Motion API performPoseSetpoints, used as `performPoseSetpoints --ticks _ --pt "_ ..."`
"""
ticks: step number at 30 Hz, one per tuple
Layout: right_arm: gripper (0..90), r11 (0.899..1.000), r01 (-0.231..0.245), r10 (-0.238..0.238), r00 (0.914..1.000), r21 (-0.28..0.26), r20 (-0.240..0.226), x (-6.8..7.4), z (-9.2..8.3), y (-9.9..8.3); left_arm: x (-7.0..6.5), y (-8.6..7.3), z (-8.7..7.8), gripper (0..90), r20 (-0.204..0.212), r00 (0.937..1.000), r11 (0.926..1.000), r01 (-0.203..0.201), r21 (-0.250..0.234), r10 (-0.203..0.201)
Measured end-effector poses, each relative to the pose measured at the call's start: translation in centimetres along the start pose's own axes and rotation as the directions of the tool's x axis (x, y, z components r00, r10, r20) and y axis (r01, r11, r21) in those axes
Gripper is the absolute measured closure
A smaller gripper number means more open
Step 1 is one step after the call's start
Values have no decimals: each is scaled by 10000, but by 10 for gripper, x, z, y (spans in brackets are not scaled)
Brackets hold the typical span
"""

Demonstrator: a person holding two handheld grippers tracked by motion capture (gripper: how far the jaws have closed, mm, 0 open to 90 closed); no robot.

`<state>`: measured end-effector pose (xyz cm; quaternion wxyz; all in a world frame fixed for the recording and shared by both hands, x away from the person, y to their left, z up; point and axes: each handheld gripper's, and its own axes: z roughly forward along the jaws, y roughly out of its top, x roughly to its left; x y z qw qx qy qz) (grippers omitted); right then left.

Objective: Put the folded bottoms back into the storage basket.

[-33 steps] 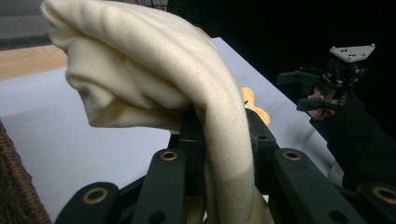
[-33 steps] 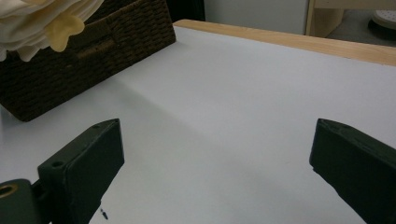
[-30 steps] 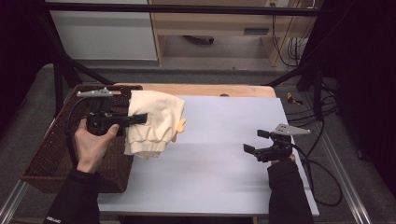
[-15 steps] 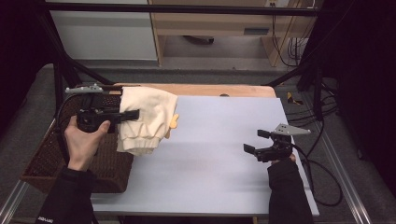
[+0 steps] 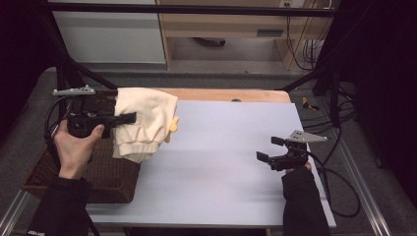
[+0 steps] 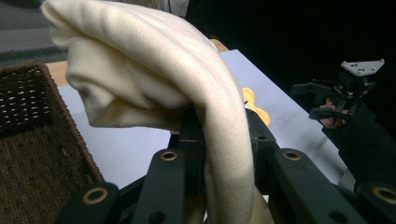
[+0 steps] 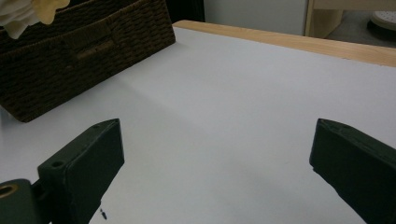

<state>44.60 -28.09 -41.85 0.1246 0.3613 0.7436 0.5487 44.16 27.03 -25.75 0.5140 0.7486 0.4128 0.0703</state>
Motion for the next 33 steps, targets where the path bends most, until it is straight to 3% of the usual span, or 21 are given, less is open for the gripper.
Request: performPoseSetpoints --ticks 33 --pt "32 10000 30 -30 10000 18 3 0 0 0 37 -10 -43 726 -1011 9933 9981 530 -324 -560"
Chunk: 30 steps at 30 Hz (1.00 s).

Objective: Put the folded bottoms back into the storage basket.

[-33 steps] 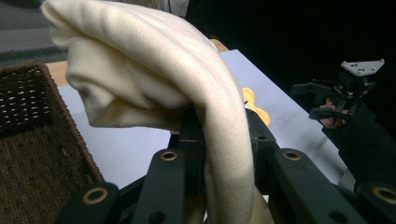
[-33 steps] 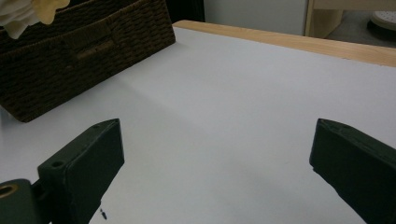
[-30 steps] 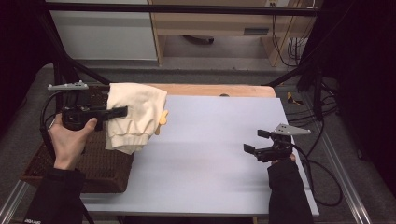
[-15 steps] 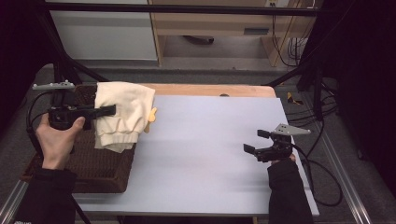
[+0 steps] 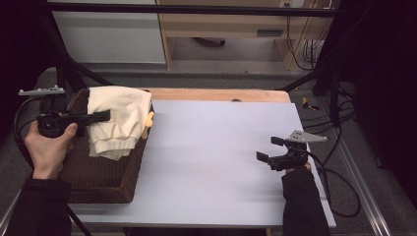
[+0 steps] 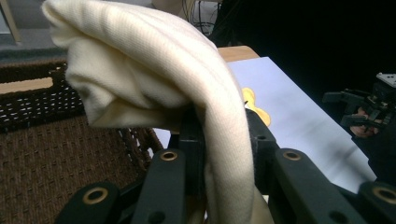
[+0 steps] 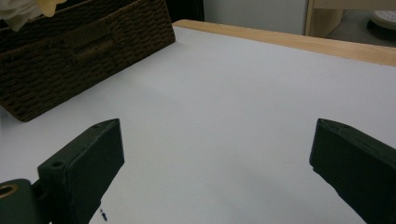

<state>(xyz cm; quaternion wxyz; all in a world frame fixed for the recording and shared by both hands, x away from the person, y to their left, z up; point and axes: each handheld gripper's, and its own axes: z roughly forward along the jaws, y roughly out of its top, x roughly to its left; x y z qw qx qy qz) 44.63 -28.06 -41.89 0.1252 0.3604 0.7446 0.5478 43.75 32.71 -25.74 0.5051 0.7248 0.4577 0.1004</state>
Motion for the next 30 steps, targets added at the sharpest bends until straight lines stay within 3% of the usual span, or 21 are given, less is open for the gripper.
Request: performPoseSetpoints --ticks 17,30 --pt "32 10000 -17 17 10000 17 2 0 0 0 22 -9 -15 726 -638 9976 9997 256 50 -252" --pt "32 10000 -15 15 10000 30 6 0 0 0 41 -22 -14 726 -1040 9931 9977 578 356 -539"
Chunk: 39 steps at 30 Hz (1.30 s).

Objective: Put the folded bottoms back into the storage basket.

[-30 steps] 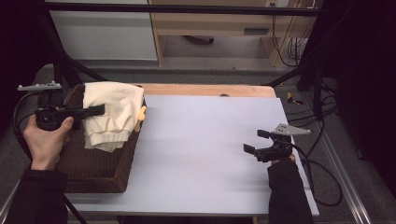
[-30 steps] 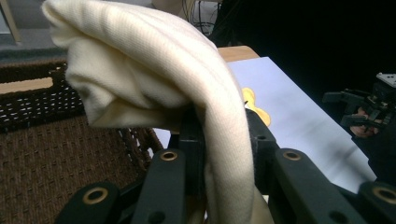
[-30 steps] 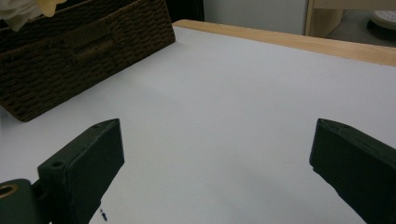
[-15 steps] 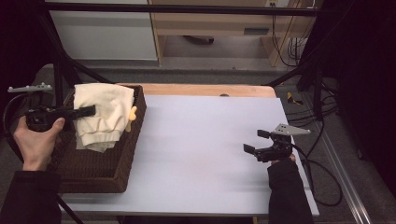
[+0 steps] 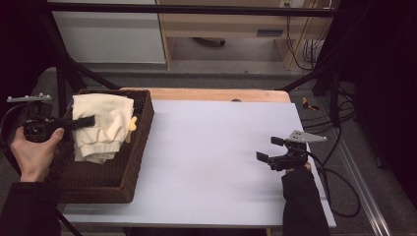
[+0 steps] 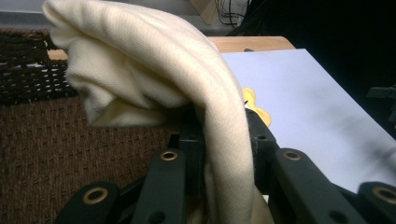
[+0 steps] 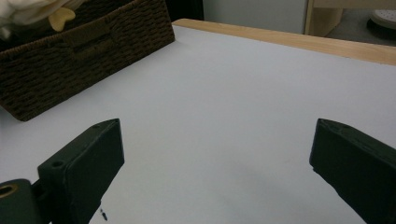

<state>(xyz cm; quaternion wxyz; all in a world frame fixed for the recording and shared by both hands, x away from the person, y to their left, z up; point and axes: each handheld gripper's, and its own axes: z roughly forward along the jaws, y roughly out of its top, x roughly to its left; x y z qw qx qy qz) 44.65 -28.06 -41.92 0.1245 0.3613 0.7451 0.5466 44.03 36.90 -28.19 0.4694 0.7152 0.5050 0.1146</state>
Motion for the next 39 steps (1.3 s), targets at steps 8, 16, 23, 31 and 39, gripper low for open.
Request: performPoseSetpoints --ticks 8,16,23,31,39 --pt "32 10000 1 -1 10000 -2 -3 0 0 0 12 -9 3 726 -211 9995 9995 241 203 -237" --pt "32 10000 -1 1 10000 5 -2 0 0 0 20 -16 7 726 -377 9986 9983 388 423 -372" --pt "32 10000 0 0 10000 -1 2 0 0 0 25 -23 13 726 -475 9980 9965 448 709 -415" --pt "32 10000 5 -5 10000 -14 16 0 0 0 28 -29 20 726 -597 9975 9938 445 1018 -385" --pt "32 10000 3 -3 10000 -18 18 0 0 0 32 -35 28 725 -779 9961 9902 519 1294 -420"
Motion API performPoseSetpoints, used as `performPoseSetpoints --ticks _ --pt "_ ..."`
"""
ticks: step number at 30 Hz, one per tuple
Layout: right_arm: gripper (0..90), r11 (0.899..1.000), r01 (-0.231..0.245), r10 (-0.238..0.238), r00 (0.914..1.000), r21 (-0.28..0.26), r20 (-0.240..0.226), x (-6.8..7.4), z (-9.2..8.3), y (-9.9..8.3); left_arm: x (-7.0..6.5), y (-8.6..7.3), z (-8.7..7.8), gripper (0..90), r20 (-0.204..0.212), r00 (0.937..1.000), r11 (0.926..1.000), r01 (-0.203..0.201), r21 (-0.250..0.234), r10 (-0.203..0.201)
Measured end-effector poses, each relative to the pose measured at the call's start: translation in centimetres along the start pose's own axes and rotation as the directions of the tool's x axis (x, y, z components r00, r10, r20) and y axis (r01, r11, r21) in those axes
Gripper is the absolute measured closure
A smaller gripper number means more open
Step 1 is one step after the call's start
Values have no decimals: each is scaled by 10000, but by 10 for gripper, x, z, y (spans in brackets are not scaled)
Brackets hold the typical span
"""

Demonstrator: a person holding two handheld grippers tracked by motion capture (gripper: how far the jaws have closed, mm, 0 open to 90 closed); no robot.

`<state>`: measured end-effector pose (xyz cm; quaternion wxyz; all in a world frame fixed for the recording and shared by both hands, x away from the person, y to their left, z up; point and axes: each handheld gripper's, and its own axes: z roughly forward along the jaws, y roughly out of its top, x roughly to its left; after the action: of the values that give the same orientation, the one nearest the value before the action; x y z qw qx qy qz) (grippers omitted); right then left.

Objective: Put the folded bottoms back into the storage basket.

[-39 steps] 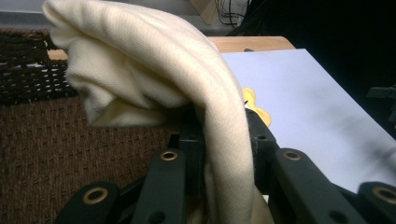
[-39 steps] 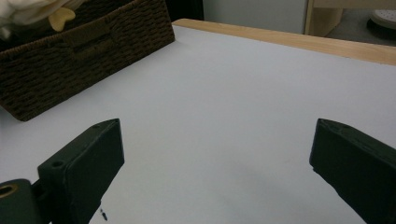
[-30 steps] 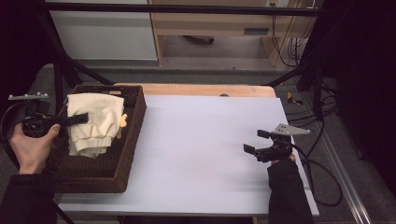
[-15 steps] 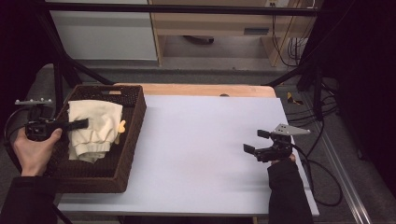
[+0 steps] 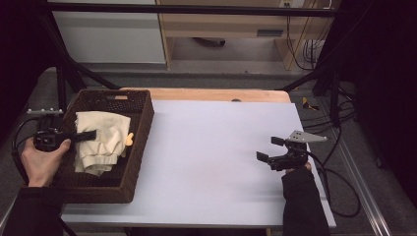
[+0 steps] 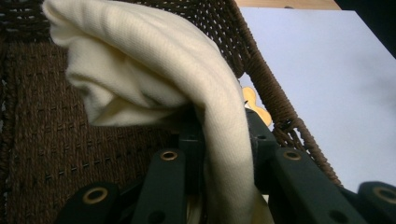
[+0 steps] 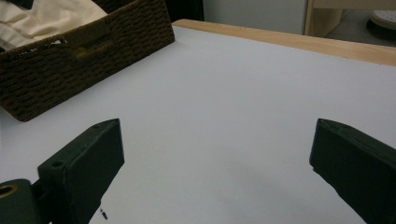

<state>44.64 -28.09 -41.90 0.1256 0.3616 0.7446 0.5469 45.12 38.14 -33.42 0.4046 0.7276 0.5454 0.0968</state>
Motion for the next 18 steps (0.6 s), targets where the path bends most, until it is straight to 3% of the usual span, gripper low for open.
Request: performPoseSetpoints --ticks 18 --pt "32 10000 -3 3 10000 5 4 0 0 0 4 -11 25 725 52 9999 9977 112 665 -115"
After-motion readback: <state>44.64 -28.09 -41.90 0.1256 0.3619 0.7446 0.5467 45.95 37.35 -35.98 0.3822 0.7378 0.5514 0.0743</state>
